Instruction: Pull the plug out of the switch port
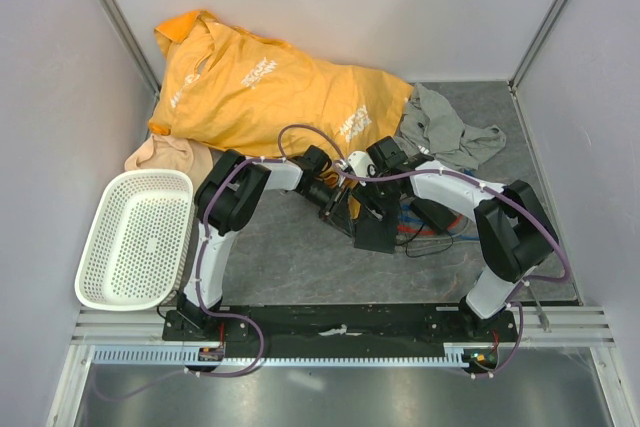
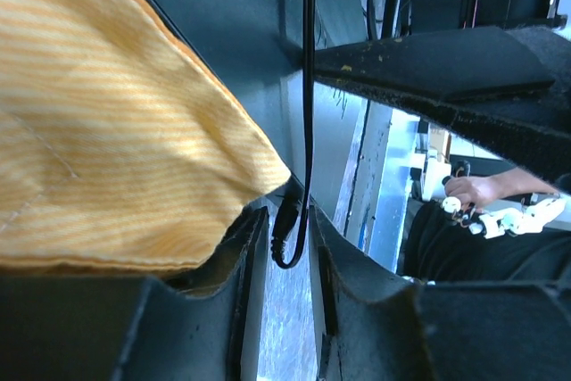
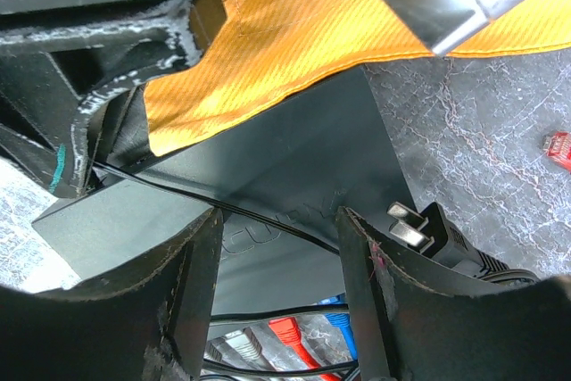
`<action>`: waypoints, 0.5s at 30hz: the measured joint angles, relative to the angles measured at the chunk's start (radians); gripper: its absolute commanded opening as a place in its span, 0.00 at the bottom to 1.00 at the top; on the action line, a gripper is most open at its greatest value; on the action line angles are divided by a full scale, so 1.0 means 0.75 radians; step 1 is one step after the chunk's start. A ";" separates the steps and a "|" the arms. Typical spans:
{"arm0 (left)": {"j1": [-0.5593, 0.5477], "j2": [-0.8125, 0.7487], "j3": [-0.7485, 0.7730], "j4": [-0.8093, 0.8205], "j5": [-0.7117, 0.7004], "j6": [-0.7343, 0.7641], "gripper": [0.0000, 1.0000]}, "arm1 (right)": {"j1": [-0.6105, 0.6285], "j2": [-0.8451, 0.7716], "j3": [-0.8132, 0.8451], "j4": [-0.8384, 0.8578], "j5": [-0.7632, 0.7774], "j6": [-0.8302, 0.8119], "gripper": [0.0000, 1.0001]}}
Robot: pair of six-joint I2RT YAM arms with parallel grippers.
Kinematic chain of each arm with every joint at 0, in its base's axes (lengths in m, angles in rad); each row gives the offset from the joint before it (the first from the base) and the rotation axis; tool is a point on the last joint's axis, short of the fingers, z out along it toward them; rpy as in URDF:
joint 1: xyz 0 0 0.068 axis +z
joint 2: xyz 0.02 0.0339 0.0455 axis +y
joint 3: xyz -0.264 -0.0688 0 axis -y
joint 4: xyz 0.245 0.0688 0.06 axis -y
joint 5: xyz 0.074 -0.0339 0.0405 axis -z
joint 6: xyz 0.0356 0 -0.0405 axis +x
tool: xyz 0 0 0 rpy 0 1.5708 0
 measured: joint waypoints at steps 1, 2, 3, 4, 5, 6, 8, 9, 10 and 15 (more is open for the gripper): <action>0.000 0.000 0.001 -0.009 0.001 0.010 0.31 | 0.000 0.000 0.000 0.000 0.000 0.001 0.63; 0.000 0.000 0.002 -0.019 0.001 0.022 0.30 | 0.000 0.000 0.000 0.001 0.000 0.001 0.63; 0.000 0.000 0.005 -0.030 0.001 0.034 0.29 | 0.000 0.000 0.000 0.001 -0.001 0.001 0.63; -0.001 0.000 0.009 -0.041 0.003 0.042 0.28 | 0.000 0.000 0.000 0.001 -0.001 0.000 0.63; 0.000 0.000 0.012 -0.049 0.003 0.049 0.27 | 0.000 0.000 0.000 0.000 -0.001 0.001 0.64; -0.001 0.001 0.015 -0.054 0.003 0.057 0.26 | 0.000 0.000 0.000 0.001 -0.001 0.001 0.64; -0.001 0.001 0.015 -0.065 0.002 0.068 0.25 | 0.000 0.000 0.000 0.001 -0.001 0.001 0.64; -0.001 0.003 0.016 -0.068 0.002 0.070 0.25 | 0.000 0.000 0.000 0.001 -0.001 0.001 0.64; -0.001 0.004 0.016 -0.068 0.001 0.071 0.25 | 0.000 0.000 0.000 0.001 -0.001 0.001 0.64; -0.001 0.005 0.013 -0.053 -0.004 0.069 0.26 | 0.001 0.000 0.000 0.003 0.001 0.000 0.67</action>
